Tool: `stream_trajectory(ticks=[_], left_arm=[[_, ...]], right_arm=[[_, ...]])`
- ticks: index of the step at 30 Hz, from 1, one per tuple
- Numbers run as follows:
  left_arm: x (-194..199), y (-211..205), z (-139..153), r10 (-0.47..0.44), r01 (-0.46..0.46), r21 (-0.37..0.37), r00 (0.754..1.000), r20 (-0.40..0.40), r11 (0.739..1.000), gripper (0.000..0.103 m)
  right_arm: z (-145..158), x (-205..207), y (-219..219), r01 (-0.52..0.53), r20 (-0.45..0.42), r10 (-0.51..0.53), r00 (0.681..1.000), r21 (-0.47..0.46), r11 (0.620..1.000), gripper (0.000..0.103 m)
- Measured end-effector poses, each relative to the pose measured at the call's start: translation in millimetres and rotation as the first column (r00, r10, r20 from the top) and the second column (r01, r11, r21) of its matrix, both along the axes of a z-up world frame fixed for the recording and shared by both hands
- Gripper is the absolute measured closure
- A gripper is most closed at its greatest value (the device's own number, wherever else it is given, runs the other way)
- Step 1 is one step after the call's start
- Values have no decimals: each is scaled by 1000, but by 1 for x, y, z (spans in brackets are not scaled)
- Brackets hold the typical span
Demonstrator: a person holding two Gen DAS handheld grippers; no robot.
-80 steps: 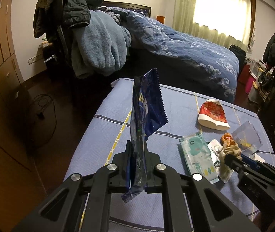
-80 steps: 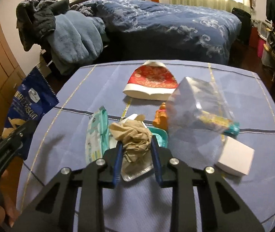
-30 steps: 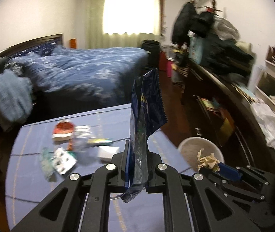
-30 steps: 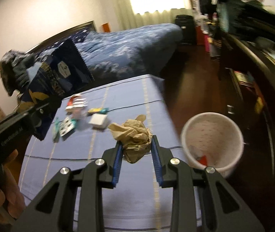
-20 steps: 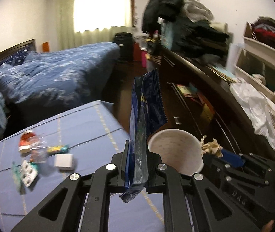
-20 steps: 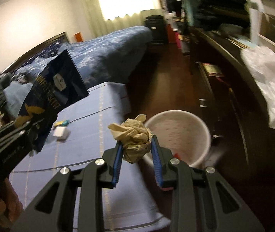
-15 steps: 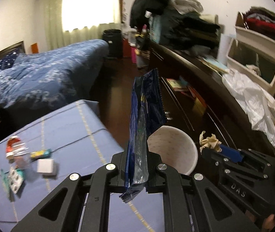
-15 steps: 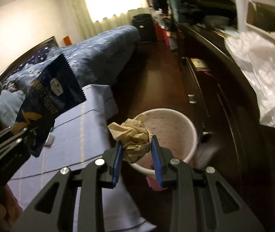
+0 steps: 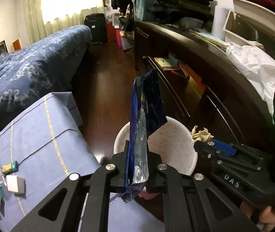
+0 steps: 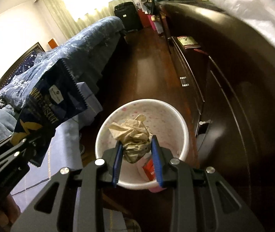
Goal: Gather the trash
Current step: 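Carry both items over the wastebasket and open both tools to drop them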
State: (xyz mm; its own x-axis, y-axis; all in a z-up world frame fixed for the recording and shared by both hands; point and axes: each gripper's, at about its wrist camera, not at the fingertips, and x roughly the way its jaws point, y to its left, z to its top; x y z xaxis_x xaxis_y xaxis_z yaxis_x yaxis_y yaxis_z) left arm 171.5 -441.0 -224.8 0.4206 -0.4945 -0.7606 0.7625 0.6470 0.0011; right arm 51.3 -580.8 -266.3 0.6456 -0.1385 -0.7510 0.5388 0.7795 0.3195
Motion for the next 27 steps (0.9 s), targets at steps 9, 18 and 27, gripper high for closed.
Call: stream_trajectory(ticks=[9, 18, 27], left_arm=[[23, -27, -24, 18, -15, 43, 998, -59, 999, 91], [38, -37, -36, 40, -35, 61, 995, -91, 998, 89], [46, -37, -34, 58, -53, 56, 994, -94, 997, 68]], right_arm=[[-28, 16, -14, 9, -22, -8, 1000, 29, 1000, 73], [-44, 24, -21, 14, -46, -13, 999, 30, 999, 70], [-49, 30, -19, 23, -56, -21, 998, 31, 999, 58]])
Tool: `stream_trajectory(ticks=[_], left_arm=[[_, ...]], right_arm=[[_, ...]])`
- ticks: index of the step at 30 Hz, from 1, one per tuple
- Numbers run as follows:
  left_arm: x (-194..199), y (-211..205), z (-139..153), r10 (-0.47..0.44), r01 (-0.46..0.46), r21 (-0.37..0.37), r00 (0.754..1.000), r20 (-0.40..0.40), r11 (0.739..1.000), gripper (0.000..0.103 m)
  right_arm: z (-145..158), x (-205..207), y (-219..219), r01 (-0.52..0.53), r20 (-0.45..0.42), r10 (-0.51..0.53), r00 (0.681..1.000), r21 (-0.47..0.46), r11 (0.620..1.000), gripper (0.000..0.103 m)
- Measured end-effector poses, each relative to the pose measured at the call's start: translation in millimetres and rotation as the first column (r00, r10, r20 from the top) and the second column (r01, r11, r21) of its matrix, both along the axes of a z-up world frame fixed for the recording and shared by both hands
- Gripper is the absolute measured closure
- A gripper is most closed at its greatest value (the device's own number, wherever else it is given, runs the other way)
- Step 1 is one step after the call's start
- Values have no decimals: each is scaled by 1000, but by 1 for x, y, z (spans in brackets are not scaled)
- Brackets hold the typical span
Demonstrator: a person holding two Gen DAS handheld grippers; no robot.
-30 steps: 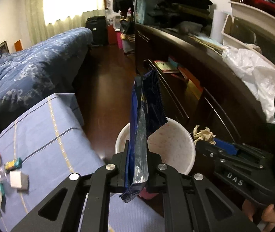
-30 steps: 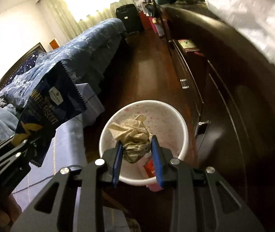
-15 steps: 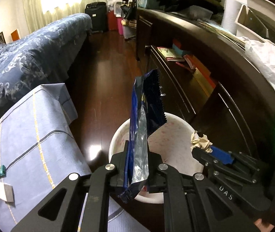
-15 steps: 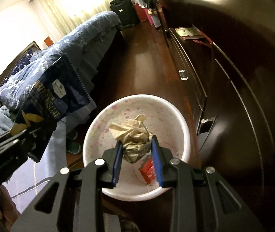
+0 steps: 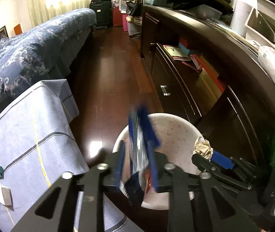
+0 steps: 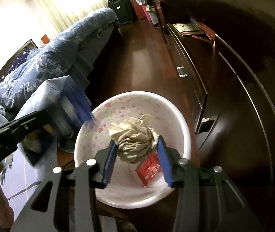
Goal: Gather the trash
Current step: 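Carry both items over the wastebasket and open both tools to drop them, then move both open tools back over the table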
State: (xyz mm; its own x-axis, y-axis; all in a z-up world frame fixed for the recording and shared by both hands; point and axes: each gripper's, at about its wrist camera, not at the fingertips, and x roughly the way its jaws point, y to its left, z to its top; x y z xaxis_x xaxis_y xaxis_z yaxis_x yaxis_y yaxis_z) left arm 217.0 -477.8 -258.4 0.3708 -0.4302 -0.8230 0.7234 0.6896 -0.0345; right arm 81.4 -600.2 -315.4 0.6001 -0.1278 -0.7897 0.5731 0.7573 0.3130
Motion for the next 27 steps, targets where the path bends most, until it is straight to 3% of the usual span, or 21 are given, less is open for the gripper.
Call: stream_trajectory(ticks=[1, 3, 7, 17, 27], left_arm=[[0, 1, 2, 4, -4, -6, 1000, 5, 1000, 59], [0, 3, 6, 12, -11, -19, 1000, 20, 1000, 52], [1, 5, 12, 19, -18, -34, 999, 28, 999, 46], [4, 16, 27, 47, -44, -65, 998, 44, 997, 44], [-1, 22, 33, 50, -46, -71, 997, 51, 996, 44]], right_arm=[[0, -1, -1, 1, 1, -1, 1000, 0, 1000, 57], [1, -2, -1, 5, 4, -5, 1000, -1, 1000, 55], [3, -3, -1, 7, 7, -7, 1000, -6, 1000, 52], [8, -3, -3, 11, 25, -11, 1000, -12, 1000, 38], [16, -8, 4, 9, 18, -8, 1000, -31, 999, 37]])
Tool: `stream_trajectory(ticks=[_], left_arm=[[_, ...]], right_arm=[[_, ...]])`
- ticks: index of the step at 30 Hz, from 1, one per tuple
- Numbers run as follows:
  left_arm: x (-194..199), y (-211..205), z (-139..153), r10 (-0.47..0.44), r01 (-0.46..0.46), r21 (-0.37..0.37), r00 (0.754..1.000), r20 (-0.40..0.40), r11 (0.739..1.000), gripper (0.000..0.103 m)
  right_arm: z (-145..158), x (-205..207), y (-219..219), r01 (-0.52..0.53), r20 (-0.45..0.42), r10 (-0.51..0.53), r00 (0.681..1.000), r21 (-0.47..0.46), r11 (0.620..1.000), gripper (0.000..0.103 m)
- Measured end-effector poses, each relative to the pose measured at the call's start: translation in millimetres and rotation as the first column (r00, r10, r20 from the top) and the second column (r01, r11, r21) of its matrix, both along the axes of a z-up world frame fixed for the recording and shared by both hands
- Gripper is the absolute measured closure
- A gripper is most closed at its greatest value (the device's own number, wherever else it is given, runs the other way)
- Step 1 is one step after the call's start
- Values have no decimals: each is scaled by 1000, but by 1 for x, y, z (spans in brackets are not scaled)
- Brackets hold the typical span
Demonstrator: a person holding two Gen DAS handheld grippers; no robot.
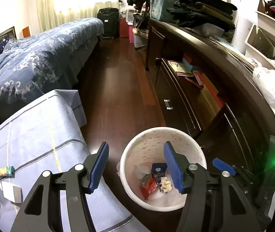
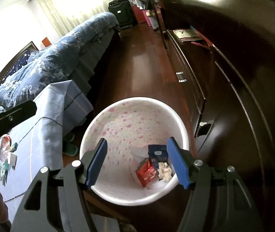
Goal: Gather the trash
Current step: 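Move both open tools back over the table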
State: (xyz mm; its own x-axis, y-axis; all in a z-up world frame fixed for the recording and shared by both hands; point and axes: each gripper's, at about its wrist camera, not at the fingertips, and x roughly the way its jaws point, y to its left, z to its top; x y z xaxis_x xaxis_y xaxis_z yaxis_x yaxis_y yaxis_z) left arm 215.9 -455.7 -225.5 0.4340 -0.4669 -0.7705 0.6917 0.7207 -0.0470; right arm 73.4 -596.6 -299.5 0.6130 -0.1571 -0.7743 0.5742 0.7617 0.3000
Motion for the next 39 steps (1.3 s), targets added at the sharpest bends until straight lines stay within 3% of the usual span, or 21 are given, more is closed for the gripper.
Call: stream_trajectory(ticks=[5, 9, 16, 26, 39], left_arm=[[-7, 7, 6, 3, -3, -6, 1000, 11, 1000, 40], [-16, 18, 15, 17, -16, -10, 999, 45, 1000, 29], [-30, 47, 29, 49, -49, -1, 995, 91, 999, 26], [-34, 125, 49, 180, -178, -31, 980, 87, 984, 21], [-24, 234, 59, 368, -364, -62, 927, 70, 929, 19]], right_arm=[[7, -12, 12, 13, -34, -14, 999, -27, 1000, 34], [13, -28, 21, 30, -54, -31, 998, -28, 999, 34], [34, -49, 48, 33, -42, -35, 998, -43, 998, 28], [69, -45, 106, -86, -10, 85, 996, -69, 994, 22], [96, -20, 187, -249, -10, 250, 968, -129, 960, 22]])
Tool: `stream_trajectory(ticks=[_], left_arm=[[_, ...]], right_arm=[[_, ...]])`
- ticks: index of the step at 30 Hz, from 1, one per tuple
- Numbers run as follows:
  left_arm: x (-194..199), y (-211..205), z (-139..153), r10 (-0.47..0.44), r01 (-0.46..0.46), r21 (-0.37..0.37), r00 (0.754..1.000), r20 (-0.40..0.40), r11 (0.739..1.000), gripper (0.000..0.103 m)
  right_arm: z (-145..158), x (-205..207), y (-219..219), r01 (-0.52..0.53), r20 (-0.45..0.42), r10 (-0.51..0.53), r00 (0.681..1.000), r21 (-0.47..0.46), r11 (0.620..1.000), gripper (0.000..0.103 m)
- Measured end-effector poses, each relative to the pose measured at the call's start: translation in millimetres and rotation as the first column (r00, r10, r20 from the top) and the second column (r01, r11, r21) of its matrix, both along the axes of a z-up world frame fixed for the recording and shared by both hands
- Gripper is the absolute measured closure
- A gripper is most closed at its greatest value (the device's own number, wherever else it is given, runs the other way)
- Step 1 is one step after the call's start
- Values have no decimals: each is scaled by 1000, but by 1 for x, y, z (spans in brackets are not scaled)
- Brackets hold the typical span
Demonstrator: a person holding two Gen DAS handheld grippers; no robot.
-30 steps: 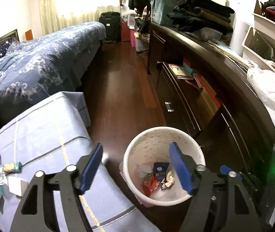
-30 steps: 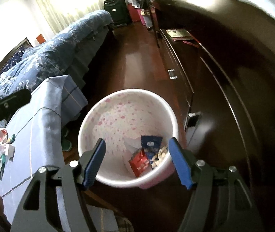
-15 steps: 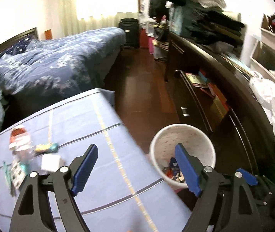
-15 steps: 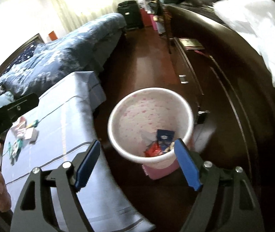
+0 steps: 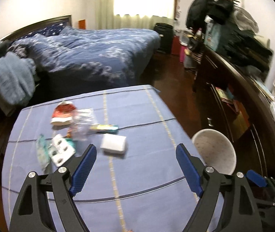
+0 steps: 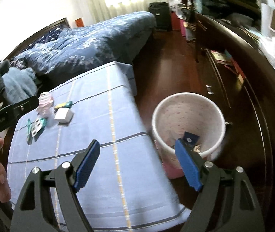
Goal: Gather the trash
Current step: 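Move both open tools back over the table, then grasp the green wipes pack with the left tool while the right tool grasps the clear plastic bag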
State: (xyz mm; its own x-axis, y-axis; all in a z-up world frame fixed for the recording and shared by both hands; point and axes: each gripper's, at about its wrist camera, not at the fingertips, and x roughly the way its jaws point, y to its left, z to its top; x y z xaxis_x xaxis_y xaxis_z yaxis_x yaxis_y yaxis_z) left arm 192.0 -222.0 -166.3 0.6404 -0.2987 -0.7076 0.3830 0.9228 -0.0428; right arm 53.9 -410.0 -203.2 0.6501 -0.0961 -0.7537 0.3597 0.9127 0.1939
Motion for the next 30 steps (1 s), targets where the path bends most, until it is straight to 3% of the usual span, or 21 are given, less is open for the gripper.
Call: stream_trajectory(ticks=[13, 30], left_arm=[[5, 95, -9, 168, -169, -5, 985, -24, 986, 17], [20, 196, -42, 390, -393, -2, 914, -111, 920, 15]], right_arm=[[16, 23, 75, -172, -3, 172, 985, -39, 984, 21], [11, 47, 137, -324, -26, 323, 946, -51, 945, 19]])
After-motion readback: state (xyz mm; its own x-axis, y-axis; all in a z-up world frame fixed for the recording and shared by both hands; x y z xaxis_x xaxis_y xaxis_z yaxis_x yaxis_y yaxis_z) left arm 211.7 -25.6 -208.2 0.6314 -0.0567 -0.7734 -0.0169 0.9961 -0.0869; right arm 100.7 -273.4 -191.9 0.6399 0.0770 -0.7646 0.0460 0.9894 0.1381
